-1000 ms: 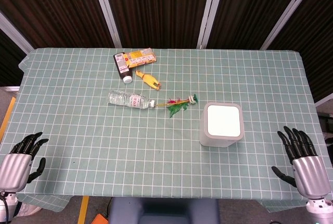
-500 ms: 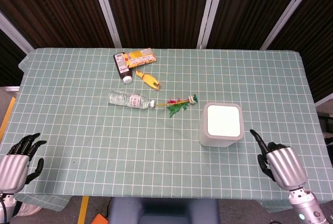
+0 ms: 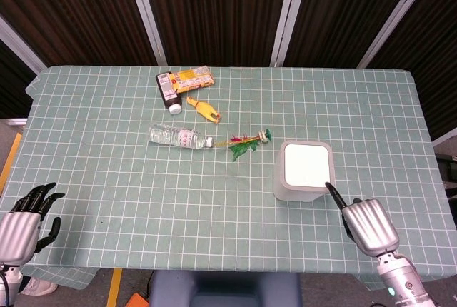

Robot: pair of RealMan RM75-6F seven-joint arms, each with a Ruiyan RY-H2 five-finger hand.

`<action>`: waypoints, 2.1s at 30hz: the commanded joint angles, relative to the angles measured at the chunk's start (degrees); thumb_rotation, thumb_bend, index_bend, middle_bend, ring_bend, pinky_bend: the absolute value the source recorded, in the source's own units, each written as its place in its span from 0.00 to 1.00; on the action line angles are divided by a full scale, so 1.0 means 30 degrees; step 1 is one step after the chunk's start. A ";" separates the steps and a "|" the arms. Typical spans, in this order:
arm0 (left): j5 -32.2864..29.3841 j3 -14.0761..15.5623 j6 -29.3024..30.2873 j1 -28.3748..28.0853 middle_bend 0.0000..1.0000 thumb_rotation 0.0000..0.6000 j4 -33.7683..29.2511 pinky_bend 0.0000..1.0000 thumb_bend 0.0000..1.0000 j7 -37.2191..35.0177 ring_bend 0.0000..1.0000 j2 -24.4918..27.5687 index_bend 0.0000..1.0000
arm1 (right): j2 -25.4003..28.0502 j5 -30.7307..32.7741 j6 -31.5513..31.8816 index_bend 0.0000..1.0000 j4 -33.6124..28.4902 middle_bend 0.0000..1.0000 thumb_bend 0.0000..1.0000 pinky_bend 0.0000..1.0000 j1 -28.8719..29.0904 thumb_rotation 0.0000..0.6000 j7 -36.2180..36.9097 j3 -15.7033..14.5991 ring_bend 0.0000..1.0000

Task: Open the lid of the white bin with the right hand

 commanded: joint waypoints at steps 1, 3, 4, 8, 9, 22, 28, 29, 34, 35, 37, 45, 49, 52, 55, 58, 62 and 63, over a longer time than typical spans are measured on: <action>-0.0002 -0.0002 -0.0022 -0.0010 0.13 1.00 0.0002 0.29 0.50 0.0013 0.13 -0.0002 0.27 | -0.0258 0.0518 -0.0149 0.14 -0.0106 0.88 0.82 0.86 0.0256 1.00 -0.0310 0.0227 0.72; 0.0000 0.0008 -0.0088 -0.0036 0.13 1.00 0.0019 0.29 0.50 0.0079 0.13 -0.0020 0.27 | -0.0594 0.1572 -0.0371 0.14 0.0007 0.88 0.82 0.86 0.0621 1.00 -0.0474 0.0568 0.72; -0.0016 0.0008 -0.0125 -0.0048 0.14 1.00 0.0013 0.29 0.50 0.0103 0.13 -0.0025 0.27 | -0.0706 0.2284 -0.0614 0.14 0.0059 0.88 0.82 0.86 0.0892 1.00 -0.0559 0.0789 0.72; -0.0035 -0.0004 -0.0128 -0.0045 0.13 1.00 0.0002 0.29 0.50 0.0149 0.13 -0.0036 0.27 | -0.1139 0.4305 -0.1089 0.14 0.0279 0.88 0.82 0.86 0.1689 1.00 -0.1118 0.1234 0.72; -0.0034 -0.0010 -0.0113 -0.0041 0.14 1.00 -0.0002 0.29 0.50 0.0137 0.13 -0.0037 0.27 | -0.1279 0.4799 -0.1214 0.14 0.0370 0.88 0.82 0.86 0.1905 1.00 -0.1279 0.1284 0.72; -0.0023 -0.0028 -0.0064 -0.0016 0.13 1.00 0.0021 0.29 0.50 0.0094 0.13 -0.0038 0.27 | -0.1976 0.6111 -0.1396 0.14 0.0730 0.88 0.82 0.86 0.3119 1.00 -0.1379 0.0924 0.72; 0.0022 -0.0021 -0.0032 -0.0005 0.13 1.00 0.0015 0.29 0.50 0.0091 0.13 -0.0036 0.27 | -0.1776 0.6037 -0.1387 0.14 0.0694 0.88 0.82 0.86 0.3306 1.00 -0.1152 0.0532 0.72; 0.0029 -0.0016 -0.0033 -0.0003 0.13 1.00 0.0011 0.29 0.50 0.0094 0.13 -0.0034 0.27 | -0.1722 0.6137 -0.1418 0.14 0.0683 0.88 0.82 0.86 0.3350 1.00 -0.1195 0.0462 0.72; 0.0087 -0.0010 0.0046 0.0027 0.13 1.00 0.0010 0.29 0.50 0.0084 0.13 -0.0027 0.27 | -0.1312 0.7192 -0.1915 0.17 0.0534 0.88 0.82 0.86 0.3753 1.00 -0.1253 0.0159 0.72; 0.0101 -0.0011 0.0064 0.0031 0.13 1.00 0.0012 0.29 0.50 0.0067 0.13 -0.0023 0.27 | -0.1261 0.7397 -0.1982 0.18 0.0544 0.88 0.82 0.86 0.3840 1.00 -0.1256 0.0138 0.72; 0.0113 -0.0020 0.0100 0.0042 0.13 1.00 0.0023 0.29 0.50 0.0039 0.13 -0.0015 0.27 | -0.1271 0.7774 -0.1998 0.18 0.0647 0.88 0.82 0.86 0.4022 1.00 -0.1288 0.0135 0.72; 0.0032 -0.0047 0.0031 0.0027 0.13 1.00 0.0045 0.29 0.50 -0.0038 0.13 0.0001 0.27 | -0.1848 0.7279 -0.0813 0.11 0.0989 0.88 0.82 0.86 0.4072 1.00 -0.0698 0.0331 0.72; 0.0036 -0.0033 -0.0021 0.0010 0.13 1.00 0.0035 0.29 0.50 0.0003 0.13 -0.0008 0.27 | -0.1699 0.5368 -0.0088 0.01 0.0887 0.88 0.82 0.86 0.3600 1.00 0.0735 0.0214 0.72; 0.0038 -0.0027 -0.0053 -0.0003 0.13 1.00 0.0023 0.29 0.50 0.0040 0.13 -0.0010 0.27 | -0.1393 0.3941 0.0323 0.00 0.0892 0.88 0.82 0.86 0.3234 1.00 0.1807 0.0037 0.72; 0.0020 -0.0025 -0.0075 -0.0005 0.13 1.00 0.0009 0.30 0.50 0.0069 0.13 -0.0013 0.27 | -0.1089 0.2777 0.0720 0.00 0.0975 0.88 0.82 0.86 0.2875 1.00 0.2755 -0.0129 0.72; 0.0037 -0.0012 -0.0063 0.0005 0.13 1.00 0.0011 0.30 0.50 0.0094 0.13 -0.0022 0.27 | -0.0873 0.1495 0.1320 0.00 0.1257 0.88 0.80 0.86 0.2457 1.00 0.3878 -0.0216 0.71; 0.0059 -0.0010 -0.0026 0.0020 0.14 1.00 0.0019 0.29 0.50 0.0073 0.13 -0.0020 0.27 | -0.1142 -0.1008 0.3565 0.00 0.2443 0.88 0.60 0.87 0.1369 1.00 0.5337 -0.0226 0.68; 0.0054 -0.0015 -0.0018 0.0023 0.13 1.00 0.0023 0.29 0.50 0.0062 0.13 -0.0022 0.27 | -0.1331 -0.1766 0.4472 0.00 0.2927 0.88 0.59 0.87 0.0946 1.00 0.5699 -0.0218 0.67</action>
